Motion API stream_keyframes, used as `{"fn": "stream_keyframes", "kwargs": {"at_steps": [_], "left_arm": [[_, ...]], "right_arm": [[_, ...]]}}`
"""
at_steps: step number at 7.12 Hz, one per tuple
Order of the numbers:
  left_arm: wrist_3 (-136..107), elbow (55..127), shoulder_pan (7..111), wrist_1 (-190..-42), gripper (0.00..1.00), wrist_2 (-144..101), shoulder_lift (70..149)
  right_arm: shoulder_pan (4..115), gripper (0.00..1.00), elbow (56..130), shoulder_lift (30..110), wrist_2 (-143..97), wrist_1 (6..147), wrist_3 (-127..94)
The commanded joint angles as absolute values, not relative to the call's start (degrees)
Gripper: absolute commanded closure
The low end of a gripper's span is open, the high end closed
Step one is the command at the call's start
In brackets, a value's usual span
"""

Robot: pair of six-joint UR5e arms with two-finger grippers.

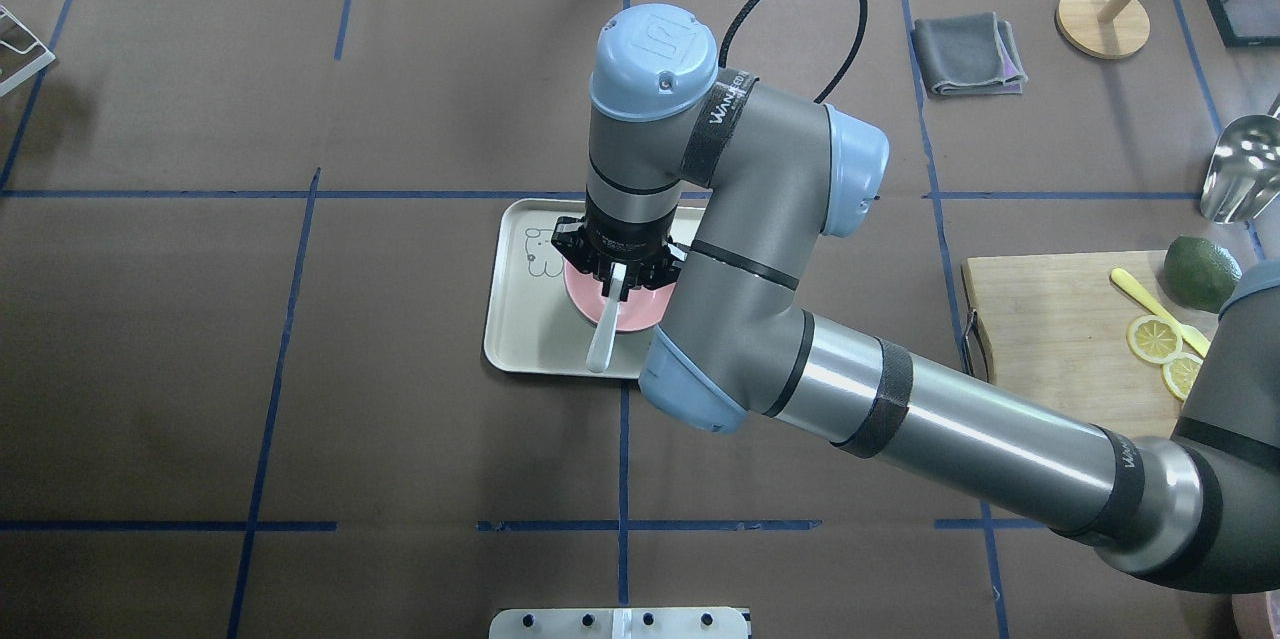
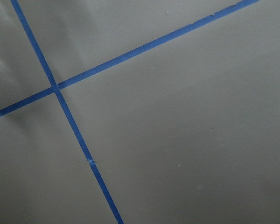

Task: Stack pink bowl on green and place spoon
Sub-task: 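Carry the spoon with the right gripper and lower it into the pink bowl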

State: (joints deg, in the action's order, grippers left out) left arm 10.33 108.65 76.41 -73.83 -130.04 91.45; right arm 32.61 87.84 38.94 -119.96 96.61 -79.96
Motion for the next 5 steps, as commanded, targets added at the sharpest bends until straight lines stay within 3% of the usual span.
{"fn": "stream_keyframes", "kwargs": {"at_steps": [1,4,5], "left_arm": [[10.28,108.63,76.46,-73.74,0.0,-129.99,91.49],[10.2,108.02,76.46,-73.74,0.0,-128.76,92.28],[10.2,107.84,76.46,-73.74,0.0,-128.76,92.46]], "right_arm": [[32.61,0.99,84.58,38.76,-118.39,91.54,-80.41],[32.61,0.97,84.2,38.58,-118.91,90.44,-80.51],[32.69,0.91,84.2,38.58,-119.0,90.44,-80.51]]}}
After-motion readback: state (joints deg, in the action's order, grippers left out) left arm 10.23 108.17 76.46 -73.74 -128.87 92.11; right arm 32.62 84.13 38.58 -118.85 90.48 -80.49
